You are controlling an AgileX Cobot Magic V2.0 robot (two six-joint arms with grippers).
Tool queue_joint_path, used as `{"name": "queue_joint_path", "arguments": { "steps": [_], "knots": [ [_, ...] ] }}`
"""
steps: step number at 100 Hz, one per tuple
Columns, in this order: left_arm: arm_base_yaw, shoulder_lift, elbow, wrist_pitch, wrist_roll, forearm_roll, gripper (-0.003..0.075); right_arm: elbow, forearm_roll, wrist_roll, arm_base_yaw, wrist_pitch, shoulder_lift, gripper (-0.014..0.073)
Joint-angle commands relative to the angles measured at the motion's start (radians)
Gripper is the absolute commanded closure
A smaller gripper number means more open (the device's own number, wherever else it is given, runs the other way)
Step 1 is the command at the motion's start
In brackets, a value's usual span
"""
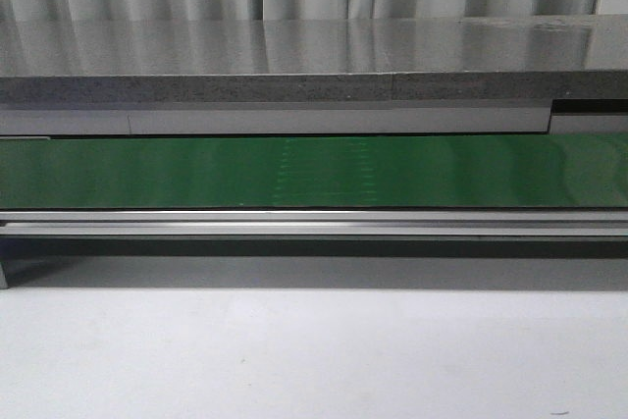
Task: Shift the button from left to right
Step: 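Lift the button off the belt and move it over the green tray, then lower the button into the green tray and open the right gripper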
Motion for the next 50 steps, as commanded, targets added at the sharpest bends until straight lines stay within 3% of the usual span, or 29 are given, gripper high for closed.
{"name": "queue_joint_path", "arguments": {
  "steps": [1,50],
  "knots": [
    [-0.009,0.013,-0.027,-0.072,-0.004,-0.015,0.0715,-0.033,-0.025,-0.005,-0.007,-0.053,0.012,0.0422],
    [-0.009,0.013,-0.027,-0.072,-0.004,-0.015,0.0715,-0.033,-0.025,-0.005,-0.009,0.002,0.158,0.0419]
  ]
}}
